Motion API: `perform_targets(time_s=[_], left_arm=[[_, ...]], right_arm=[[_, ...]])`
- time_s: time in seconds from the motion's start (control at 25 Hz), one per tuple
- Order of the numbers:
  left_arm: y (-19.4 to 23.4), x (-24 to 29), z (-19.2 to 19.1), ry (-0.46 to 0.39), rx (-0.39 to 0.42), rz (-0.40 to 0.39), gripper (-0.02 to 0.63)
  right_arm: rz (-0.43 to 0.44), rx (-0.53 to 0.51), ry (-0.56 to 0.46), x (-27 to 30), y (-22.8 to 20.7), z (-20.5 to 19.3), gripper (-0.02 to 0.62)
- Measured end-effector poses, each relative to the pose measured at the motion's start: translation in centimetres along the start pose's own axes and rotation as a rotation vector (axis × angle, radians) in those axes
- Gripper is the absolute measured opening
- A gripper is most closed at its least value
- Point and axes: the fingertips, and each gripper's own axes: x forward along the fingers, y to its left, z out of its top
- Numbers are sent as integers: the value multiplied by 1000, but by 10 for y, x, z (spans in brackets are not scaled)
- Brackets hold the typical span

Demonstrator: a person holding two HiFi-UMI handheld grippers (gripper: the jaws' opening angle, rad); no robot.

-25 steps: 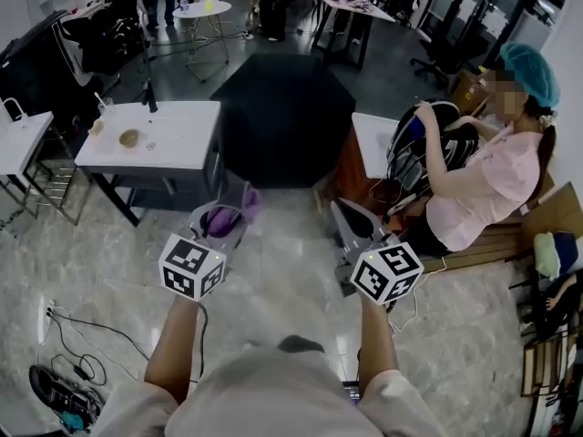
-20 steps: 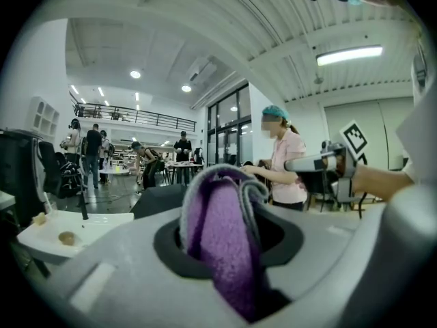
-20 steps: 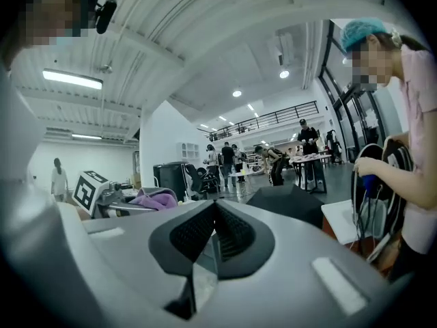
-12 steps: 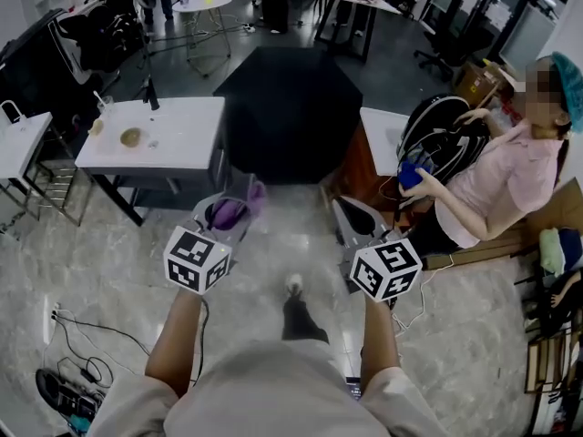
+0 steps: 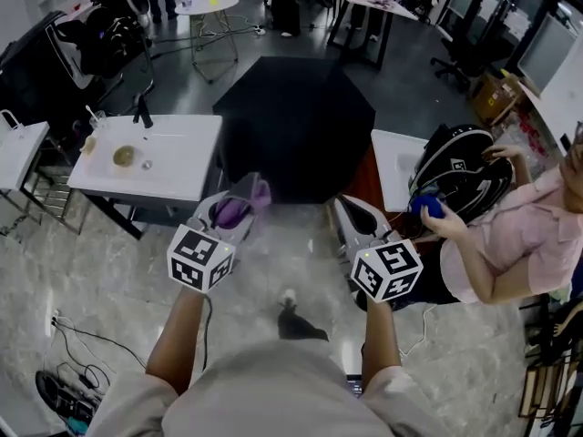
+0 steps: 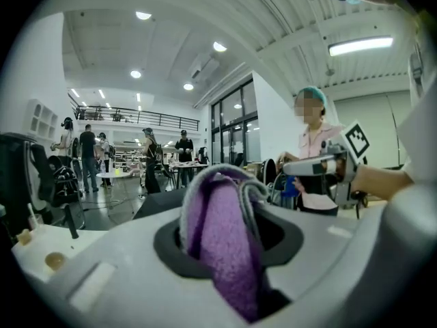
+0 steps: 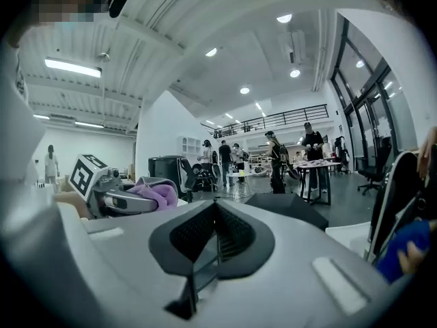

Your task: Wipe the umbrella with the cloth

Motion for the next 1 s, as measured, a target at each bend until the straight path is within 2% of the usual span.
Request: perform_targets(time_s=[0.32,1.0], left_arm=[[59,101,19,20,-22,29,127],[140,256,23,55,-67,82,127]], right_arm=[[28,-15,38,89,-87,13,6],[96,7,99,214,-216,10,6]])
